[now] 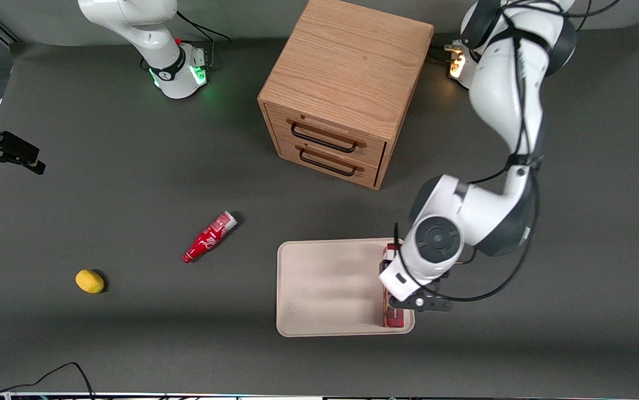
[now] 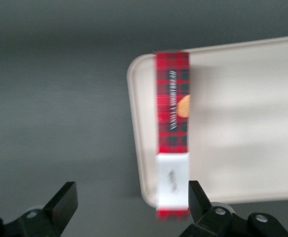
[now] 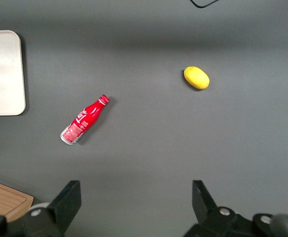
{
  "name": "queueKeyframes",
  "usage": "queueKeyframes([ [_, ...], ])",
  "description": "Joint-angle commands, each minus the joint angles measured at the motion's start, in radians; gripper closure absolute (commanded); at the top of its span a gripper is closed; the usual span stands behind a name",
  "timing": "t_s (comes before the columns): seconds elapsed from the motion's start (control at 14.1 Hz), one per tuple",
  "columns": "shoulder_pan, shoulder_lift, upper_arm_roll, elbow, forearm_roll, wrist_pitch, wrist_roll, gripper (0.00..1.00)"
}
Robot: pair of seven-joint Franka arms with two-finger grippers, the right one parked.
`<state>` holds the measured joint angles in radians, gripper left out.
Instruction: Place red cookie box on tray
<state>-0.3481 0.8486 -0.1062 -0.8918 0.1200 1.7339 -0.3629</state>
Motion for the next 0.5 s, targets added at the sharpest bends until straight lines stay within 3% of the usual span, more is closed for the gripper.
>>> queueKeyframes([
  [0.0, 0.073, -0.214, 0.003, -0.186, -0.049, -0.056, 0.087, 0.00],
  [0.43, 0.220, -0.609, 0.010, -0.684, -0.043, 0.039, 0.264, 0.00],
])
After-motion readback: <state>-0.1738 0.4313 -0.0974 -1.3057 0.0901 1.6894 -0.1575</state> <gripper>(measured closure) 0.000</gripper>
